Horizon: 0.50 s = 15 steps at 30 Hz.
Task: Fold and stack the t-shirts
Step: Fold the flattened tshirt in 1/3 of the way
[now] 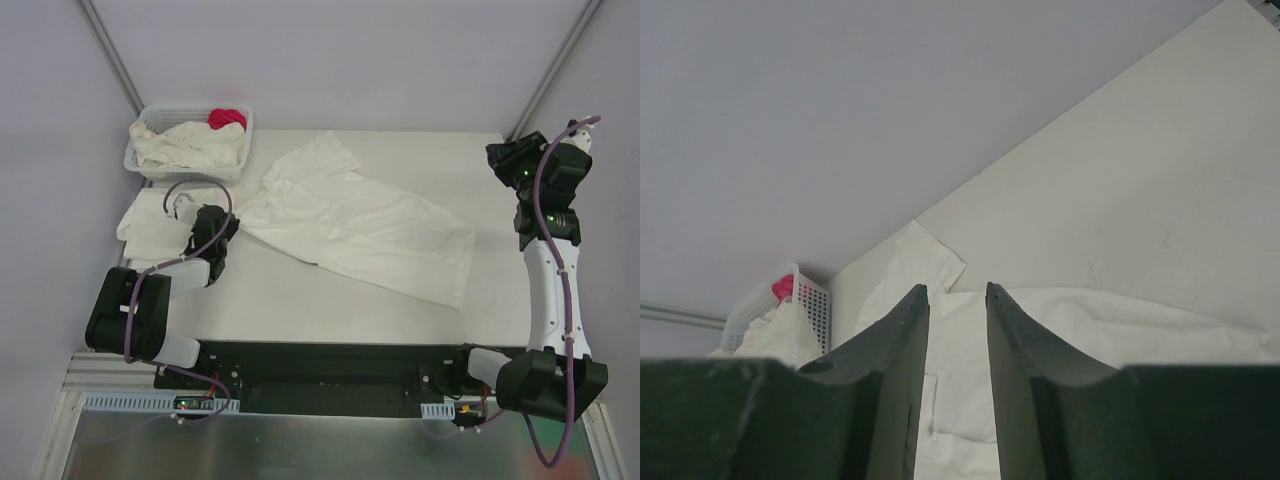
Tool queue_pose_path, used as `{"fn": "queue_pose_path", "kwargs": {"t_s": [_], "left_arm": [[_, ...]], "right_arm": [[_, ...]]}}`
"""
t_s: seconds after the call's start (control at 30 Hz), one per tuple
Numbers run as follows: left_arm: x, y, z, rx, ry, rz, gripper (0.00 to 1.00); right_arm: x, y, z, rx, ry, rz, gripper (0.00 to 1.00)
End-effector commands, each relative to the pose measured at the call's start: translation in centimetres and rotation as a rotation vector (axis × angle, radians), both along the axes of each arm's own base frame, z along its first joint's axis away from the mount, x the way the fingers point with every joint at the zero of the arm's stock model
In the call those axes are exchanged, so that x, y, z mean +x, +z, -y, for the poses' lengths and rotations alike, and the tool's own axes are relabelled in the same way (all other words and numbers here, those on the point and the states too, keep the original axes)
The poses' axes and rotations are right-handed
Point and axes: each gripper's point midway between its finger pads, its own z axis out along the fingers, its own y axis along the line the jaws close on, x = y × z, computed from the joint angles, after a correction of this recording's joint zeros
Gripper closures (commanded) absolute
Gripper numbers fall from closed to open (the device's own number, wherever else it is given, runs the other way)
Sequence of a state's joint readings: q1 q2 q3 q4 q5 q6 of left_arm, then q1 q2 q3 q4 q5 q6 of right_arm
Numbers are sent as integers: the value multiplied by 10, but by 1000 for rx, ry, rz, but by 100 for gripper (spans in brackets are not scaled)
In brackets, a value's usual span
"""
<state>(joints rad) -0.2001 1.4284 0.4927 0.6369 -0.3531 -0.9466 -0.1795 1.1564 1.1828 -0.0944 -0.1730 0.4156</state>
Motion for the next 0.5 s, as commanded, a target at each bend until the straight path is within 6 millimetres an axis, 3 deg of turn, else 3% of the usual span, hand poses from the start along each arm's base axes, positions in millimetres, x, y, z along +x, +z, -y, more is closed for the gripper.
{"fn": "queue_pose_path", "kwargs": {"t_s": [0.0, 0.17, 0.27, 0.3, 0.37, 0.47], "left_arm": [[19, 41, -27, 34, 78, 101, 100], [27, 53, -34, 55, 84, 120, 100], [28, 52, -28, 32, 60, 118, 86], [27, 51, -26, 20, 52, 118, 77], [25, 56, -23, -4, 46, 131, 71], [23, 70, -20, -13, 30, 157, 58]], "right_arm": [[-6, 19, -2, 1, 12, 62, 68], [-7, 11, -6, 13, 38, 41, 67], [-7, 10, -8, 15, 45, 37, 65], [-7, 8, -8, 17, 48, 31, 65], [-6, 4, -10, 24, 56, 21, 64], [-3, -15, -13, 59, 73, -30, 62]]}}
